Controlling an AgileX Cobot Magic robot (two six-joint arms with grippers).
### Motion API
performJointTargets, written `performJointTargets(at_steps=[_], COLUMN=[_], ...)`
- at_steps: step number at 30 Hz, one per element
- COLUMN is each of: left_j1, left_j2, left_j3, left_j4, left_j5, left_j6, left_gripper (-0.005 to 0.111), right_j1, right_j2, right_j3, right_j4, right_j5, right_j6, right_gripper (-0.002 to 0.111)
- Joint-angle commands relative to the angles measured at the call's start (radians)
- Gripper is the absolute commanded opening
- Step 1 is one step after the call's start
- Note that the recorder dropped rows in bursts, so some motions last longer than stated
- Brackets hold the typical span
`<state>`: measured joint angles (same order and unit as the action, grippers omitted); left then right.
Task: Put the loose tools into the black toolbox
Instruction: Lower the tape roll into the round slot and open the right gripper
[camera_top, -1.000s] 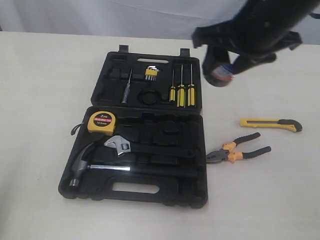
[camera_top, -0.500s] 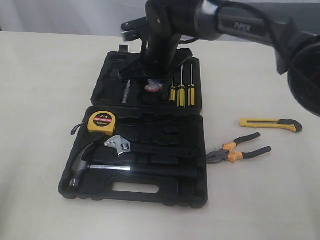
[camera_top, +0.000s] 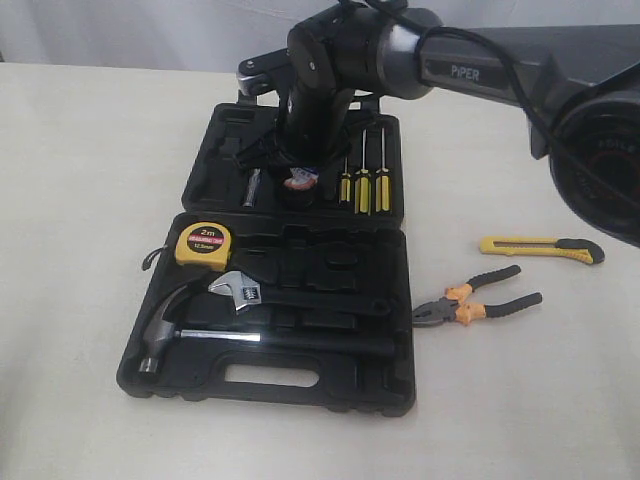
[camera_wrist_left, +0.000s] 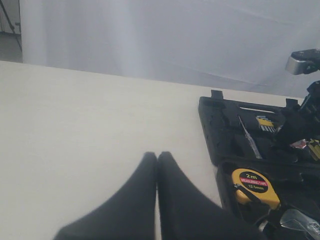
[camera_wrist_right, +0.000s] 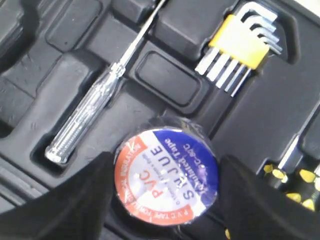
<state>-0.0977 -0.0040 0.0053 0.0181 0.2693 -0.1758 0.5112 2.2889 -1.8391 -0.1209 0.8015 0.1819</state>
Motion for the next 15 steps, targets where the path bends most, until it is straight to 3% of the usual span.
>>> performJointTargets(at_steps=[1,15], left_j1=[-0.006,-0.006], left_j2=[0.004,0.004], left_j3=[-0.005,-0.005], left_j4=[-0.005,-0.005], left_j5=[0.001,0.001], left_j6=[0.0,0.0], left_gripper=[0.0,0.0], right_j1=[0.002,0.002], right_j2=[-0.003,0.02], right_j3=[-0.009,-0.009], right_j4=[-0.012,0.026], right_j5=[0.019,0.042], right_j6=[-0.001,-0.002], right_gripper=[0.035,0.035])
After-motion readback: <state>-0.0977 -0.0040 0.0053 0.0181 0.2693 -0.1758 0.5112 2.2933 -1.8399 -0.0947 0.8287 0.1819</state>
